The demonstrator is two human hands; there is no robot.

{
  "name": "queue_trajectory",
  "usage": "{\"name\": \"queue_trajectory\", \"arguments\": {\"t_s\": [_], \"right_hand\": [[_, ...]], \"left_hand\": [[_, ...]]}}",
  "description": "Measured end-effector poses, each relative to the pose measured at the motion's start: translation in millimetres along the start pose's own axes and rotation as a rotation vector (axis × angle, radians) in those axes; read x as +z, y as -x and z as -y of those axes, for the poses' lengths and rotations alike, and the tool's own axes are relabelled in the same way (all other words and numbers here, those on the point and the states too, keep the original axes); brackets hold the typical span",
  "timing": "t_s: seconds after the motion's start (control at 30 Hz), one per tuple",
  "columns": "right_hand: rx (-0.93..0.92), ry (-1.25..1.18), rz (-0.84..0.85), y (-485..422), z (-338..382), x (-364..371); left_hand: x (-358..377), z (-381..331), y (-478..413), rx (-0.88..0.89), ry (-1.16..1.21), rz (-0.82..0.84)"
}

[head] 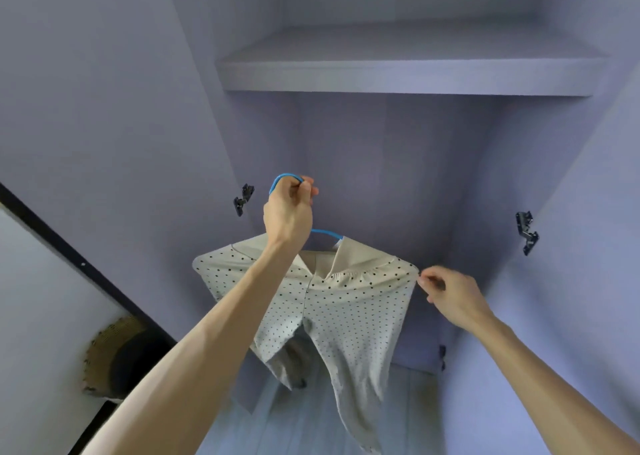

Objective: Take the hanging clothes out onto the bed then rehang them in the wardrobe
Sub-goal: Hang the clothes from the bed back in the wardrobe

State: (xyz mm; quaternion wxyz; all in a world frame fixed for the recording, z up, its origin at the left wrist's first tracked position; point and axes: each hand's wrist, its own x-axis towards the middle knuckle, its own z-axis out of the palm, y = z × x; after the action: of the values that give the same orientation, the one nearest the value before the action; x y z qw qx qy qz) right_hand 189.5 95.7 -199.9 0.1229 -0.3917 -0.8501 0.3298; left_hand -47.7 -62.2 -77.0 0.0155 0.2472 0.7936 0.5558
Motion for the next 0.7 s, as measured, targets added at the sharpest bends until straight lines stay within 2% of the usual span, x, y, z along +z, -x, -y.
{"name": "queue_trajectory", "arguments": {"t_s": [0.07,0.23,0.43,0.57,0.7], "right_hand": [[-0.007,-0.034,-0.016,-6.7,1.4,3.8],[-0.111,-0.050,-0.197,-18.9,10.1,-1.8],[-0.238,-0.093,-0.517,-4.8,24.5,-7.2],[-0.252,-0.017,-0.379,10.0,29.4,5.3],[-0.163,0.299,-0.013,0.4,33.2,-1.4]], "left_hand": [[0.7,-3.7,-4.4,0.014,-0.025,-0.015],[-6.2,-7.3,-10.6,0.048,0.029,-0.055],[-0.6,-4.7,-12.6,0.019,0.065,-0.086],[7.7,-3.0,-11.7,-0.024,0.009,-0.061],[16.5,0.7,-6.6,-0.071,0.004,0.001]]}}
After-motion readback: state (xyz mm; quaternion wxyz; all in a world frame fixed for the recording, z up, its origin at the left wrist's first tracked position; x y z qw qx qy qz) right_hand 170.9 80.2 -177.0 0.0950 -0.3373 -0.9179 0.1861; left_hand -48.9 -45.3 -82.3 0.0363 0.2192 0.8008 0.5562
